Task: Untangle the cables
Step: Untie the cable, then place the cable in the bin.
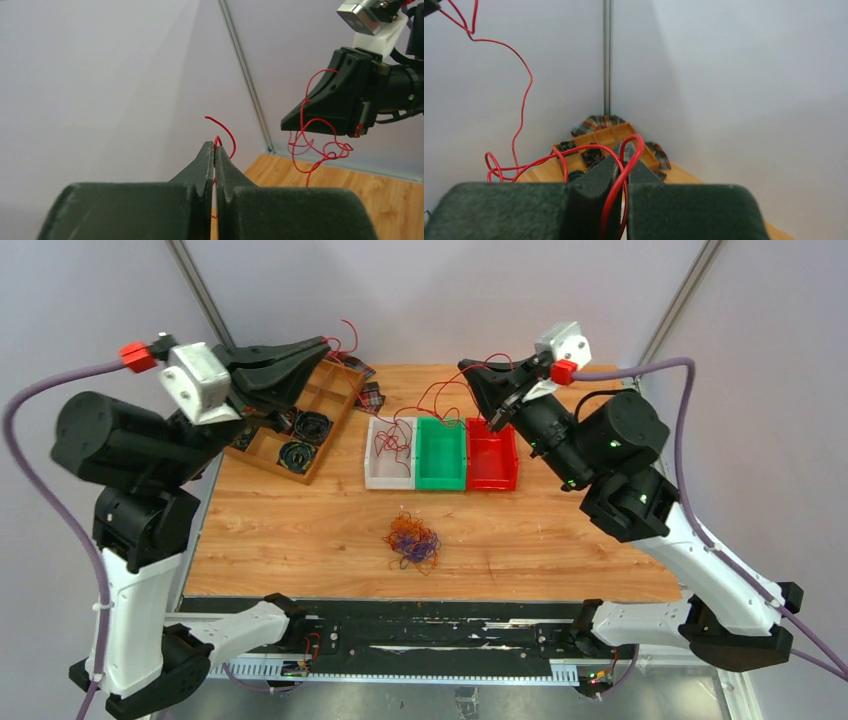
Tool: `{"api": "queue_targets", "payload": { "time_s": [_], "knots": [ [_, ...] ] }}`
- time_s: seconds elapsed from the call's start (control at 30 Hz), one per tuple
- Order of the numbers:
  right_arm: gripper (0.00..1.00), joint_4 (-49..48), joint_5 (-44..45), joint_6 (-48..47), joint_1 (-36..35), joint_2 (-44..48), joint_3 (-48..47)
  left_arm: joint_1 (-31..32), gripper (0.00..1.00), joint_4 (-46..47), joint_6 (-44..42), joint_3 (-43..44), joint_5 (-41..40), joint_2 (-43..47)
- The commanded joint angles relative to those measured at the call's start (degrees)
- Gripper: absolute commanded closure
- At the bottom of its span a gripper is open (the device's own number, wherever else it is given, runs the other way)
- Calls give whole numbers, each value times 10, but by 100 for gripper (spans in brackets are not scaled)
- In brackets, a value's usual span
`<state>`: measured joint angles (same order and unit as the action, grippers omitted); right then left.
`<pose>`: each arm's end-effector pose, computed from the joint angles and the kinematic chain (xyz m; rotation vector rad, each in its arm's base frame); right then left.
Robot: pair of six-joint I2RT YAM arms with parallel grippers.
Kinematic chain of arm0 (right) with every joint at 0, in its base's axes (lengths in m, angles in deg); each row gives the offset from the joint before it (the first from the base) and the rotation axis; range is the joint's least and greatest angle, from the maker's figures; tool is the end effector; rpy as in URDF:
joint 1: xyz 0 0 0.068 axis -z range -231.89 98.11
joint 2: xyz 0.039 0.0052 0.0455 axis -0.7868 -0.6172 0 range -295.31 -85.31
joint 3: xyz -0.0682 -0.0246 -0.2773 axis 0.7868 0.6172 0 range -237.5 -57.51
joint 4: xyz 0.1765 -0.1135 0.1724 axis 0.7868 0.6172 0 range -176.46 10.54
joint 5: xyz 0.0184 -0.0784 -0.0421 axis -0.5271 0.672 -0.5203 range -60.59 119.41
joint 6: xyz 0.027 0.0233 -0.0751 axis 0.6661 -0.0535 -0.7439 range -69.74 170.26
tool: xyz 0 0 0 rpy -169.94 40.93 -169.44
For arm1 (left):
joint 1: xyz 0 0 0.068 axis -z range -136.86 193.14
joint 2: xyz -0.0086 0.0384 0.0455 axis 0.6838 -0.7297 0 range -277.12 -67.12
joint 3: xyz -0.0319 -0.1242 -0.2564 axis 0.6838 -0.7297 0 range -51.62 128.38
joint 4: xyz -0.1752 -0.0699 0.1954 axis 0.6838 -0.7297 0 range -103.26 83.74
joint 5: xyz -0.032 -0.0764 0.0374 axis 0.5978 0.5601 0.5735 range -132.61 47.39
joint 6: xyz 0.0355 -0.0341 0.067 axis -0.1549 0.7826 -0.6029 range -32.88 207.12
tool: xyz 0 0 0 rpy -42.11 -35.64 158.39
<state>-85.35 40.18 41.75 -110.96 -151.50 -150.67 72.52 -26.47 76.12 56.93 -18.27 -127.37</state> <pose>0.1346 0.1981 0.6009 -0.4916 1.0431 0.6802 0.0993 -0.0903 0.6519 0.7335 0.8752 -0.5148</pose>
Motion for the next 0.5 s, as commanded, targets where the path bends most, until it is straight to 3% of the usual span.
{"api": "queue_targets", "payload": {
  "time_s": [0.0,0.2,0.33,0.47],
  "knots": [
    [99,12,-11,52,52,-10,49,2,100,-7,32,-56,24,-14],
    [99,12,-40,154,160,-7,138,6,100,-28,69,-67,54,-106],
    [100,-3,-104,230,240,-2,207,30,100,-88,55,-4,55,-195],
    [99,-17,-128,245,250,-9,236,37,100,-108,52,11,56,-237]
  ]
}}
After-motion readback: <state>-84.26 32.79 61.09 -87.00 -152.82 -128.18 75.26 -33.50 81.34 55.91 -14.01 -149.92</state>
